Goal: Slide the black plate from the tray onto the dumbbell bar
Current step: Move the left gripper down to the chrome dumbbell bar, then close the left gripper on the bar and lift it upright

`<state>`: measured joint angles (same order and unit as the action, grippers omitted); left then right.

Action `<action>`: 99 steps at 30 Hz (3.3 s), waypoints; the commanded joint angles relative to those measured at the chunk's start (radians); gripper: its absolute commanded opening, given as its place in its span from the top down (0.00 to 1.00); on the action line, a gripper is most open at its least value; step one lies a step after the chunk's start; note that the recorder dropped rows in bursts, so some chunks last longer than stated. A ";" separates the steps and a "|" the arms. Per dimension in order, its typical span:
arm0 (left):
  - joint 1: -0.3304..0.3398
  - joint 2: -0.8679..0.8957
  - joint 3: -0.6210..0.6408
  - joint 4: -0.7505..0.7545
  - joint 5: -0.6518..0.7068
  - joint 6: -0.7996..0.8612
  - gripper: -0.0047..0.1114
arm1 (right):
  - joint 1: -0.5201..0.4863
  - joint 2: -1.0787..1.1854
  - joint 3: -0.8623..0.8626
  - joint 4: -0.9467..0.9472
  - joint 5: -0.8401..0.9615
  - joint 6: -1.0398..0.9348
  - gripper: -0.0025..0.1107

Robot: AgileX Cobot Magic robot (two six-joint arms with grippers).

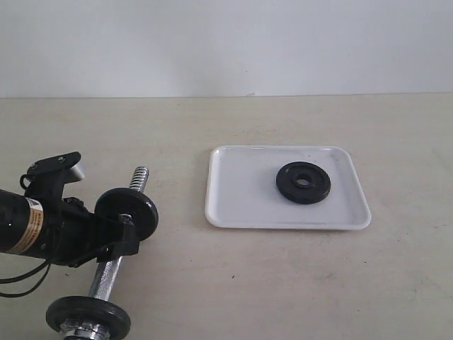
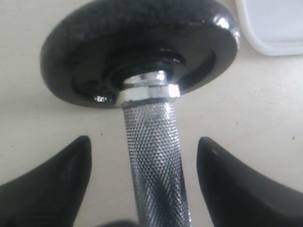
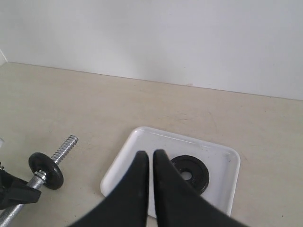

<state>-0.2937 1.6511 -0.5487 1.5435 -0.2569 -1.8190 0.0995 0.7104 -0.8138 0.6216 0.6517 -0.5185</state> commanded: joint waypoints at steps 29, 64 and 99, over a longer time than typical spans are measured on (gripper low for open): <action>-0.068 0.039 -0.033 0.000 0.079 -0.046 0.49 | 0.001 0.000 -0.007 0.002 0.020 -0.014 0.97; -0.068 0.141 -0.068 0.022 0.065 0.166 0.92 | 0.001 0.000 -0.007 0.002 0.044 -0.023 0.97; -0.066 0.018 -0.174 0.050 -0.054 0.569 0.92 | 0.001 0.000 -0.007 -0.004 0.071 -0.037 0.97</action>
<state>-0.3590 1.7076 -0.6992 1.5937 -0.2768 -1.2668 0.0995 0.7104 -0.8138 0.6215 0.7198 -0.5476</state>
